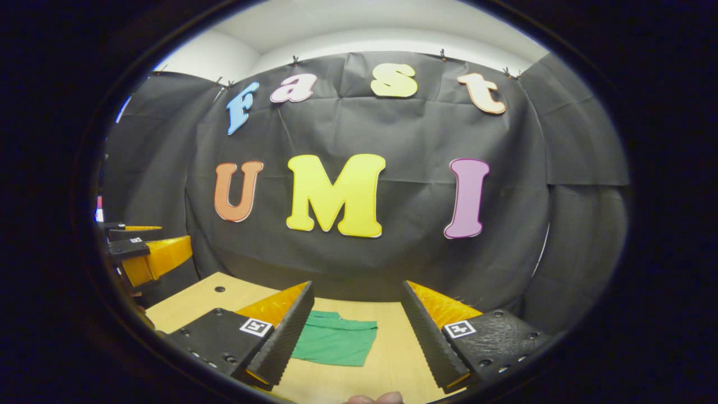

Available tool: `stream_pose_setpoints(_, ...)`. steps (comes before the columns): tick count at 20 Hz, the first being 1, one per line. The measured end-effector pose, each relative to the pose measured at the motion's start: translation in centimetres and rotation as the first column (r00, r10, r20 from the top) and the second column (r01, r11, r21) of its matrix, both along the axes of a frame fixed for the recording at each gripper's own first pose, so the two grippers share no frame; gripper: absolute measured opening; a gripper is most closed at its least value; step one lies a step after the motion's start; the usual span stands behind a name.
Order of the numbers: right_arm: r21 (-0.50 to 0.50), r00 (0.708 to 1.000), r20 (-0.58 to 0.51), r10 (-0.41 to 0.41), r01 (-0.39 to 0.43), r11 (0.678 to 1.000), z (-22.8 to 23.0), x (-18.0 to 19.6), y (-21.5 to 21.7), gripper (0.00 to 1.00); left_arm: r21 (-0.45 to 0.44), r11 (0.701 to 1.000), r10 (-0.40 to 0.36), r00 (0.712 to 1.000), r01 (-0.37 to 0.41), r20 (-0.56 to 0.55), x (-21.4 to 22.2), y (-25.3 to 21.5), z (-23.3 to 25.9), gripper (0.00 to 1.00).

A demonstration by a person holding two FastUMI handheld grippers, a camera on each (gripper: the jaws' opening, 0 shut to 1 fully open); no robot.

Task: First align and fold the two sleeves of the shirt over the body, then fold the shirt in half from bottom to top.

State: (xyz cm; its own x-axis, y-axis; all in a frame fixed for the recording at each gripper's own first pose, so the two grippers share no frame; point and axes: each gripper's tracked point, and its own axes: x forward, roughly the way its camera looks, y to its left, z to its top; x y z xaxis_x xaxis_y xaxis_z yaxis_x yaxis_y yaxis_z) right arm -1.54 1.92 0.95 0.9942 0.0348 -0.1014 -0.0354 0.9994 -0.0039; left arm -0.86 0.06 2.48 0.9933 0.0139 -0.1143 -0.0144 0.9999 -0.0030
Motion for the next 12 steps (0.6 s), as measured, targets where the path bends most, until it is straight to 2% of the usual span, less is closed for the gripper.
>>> stream_pose_setpoints(12,0.015,1.0,0.01,-0.009,0.009,1.0,0.5,1.6,-0.6,0.95,-0.005,1.0,-0.018,1.0,0.018,0.002,0.3,0.8,-0.6,0.98)
